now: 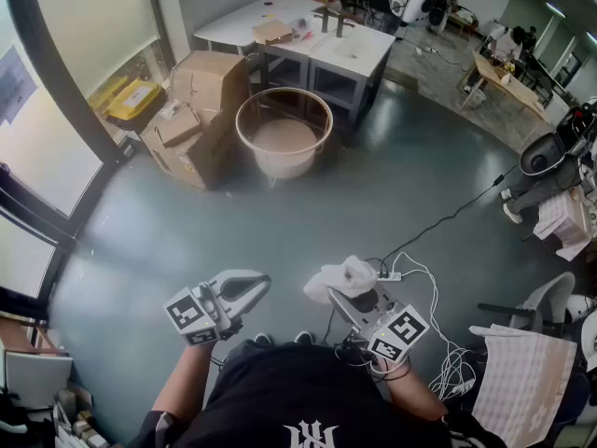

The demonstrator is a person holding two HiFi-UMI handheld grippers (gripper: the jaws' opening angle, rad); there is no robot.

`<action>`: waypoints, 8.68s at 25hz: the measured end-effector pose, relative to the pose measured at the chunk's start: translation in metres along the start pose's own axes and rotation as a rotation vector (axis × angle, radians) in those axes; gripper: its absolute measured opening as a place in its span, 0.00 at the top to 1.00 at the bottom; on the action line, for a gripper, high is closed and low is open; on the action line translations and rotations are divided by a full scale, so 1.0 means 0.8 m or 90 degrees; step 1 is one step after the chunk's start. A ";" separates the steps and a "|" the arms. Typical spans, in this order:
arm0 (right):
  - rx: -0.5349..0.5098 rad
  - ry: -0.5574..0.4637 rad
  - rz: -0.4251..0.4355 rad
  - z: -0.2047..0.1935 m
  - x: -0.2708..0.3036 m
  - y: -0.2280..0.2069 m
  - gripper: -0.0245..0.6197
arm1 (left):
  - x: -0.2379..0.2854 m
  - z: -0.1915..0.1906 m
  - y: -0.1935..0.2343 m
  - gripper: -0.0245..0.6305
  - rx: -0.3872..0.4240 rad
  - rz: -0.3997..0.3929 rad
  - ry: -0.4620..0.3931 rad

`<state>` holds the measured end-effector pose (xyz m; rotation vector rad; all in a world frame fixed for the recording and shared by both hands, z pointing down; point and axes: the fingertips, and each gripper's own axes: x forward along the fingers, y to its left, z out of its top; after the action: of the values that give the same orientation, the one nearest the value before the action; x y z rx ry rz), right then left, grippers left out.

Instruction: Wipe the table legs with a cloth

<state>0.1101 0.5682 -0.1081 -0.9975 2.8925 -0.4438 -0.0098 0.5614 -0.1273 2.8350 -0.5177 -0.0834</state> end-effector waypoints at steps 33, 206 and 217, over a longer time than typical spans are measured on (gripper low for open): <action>0.077 0.082 -0.020 -0.033 0.132 -0.181 0.83 | 0.036 -0.016 0.233 0.96 -0.021 0.077 -0.019; -0.123 0.158 0.149 -0.993 0.884 -1.012 0.84 | 0.209 -0.838 1.231 0.96 0.114 0.122 0.095; -0.129 0.288 0.109 -1.041 0.891 -1.036 0.83 | 0.212 -0.828 1.226 0.96 0.124 0.123 0.086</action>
<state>-0.0756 -0.2789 0.9576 -0.7377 3.4529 -0.4163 -0.1169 -0.2251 0.7670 2.9317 -0.8052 0.2032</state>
